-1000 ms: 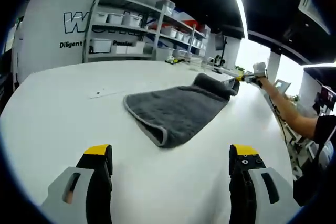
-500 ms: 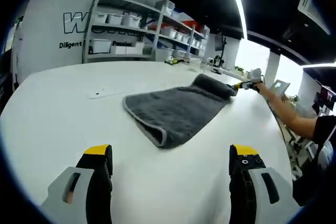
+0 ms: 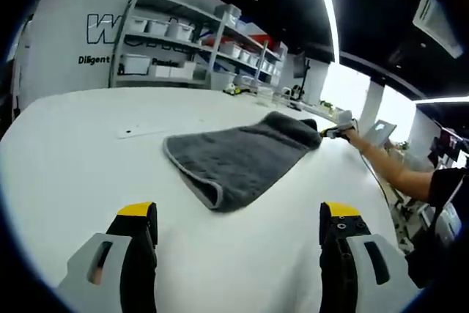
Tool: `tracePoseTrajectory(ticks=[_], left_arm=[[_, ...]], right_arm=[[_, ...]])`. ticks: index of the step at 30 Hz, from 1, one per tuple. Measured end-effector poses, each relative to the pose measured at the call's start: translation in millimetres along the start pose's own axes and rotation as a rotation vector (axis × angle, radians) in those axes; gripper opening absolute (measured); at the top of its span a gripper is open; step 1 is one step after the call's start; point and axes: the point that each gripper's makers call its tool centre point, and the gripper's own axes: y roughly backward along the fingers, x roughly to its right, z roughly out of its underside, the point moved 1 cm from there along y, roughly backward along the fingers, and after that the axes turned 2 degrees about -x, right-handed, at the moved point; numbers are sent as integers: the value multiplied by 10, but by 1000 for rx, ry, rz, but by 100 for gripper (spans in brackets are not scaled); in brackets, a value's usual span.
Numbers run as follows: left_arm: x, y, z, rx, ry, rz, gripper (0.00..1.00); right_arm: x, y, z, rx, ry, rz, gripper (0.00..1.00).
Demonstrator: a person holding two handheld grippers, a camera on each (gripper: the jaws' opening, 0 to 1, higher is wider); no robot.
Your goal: Open the folded towel by lifting each exposed corner and separating the folded layers until the towel lies flat within the target outline without major curled edges
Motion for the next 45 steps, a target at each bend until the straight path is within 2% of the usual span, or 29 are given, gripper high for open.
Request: tracePoseTrajectory(ticks=[5,12,17,18,21,23,24,27,29,35,37,40,45], left_arm=[[-23,-9,-22,4,3,2,90],[-86,-20,-41,1,8,-2,90],[-50,-12,-16,1,8,-7,90],[-49,-12,-13,0,8,-9,90],[-68,-23,-22,-1,11,-7,90],[-74,-28,-24,-2,11,-7,90],[-79,-29,-27,-3,11,-7,90],[-95,-30,-38,-3,10,-7,90],[-85,-30,-30,-3,10,-9,90],[-68,-35,-5,-8,14,-12,90],[-54,-34,4,-9,12,-14,90],[-69,-39,-5,-11,8,-15,90],[-97,-41,-19,-11,13,-15,89]], right_arm=[[117,-72,46,-12,-19,23,1],[264,-144,53,-40,14,58,1],[246,-114,48,-31,16,61,3],[240,-97,48,-30,20,63,4],[314,-19,38,-42,46,105,18],[323,40,7,-37,36,97,25],[309,53,-40,-12,13,77,26],[308,162,-94,4,-4,66,30],[264,228,-126,13,-8,48,37],[77,393,-177,16,12,-16,50],[-51,466,-206,31,27,-56,57],[-246,568,-266,64,35,-120,59],[-565,758,-290,66,48,-185,72]])
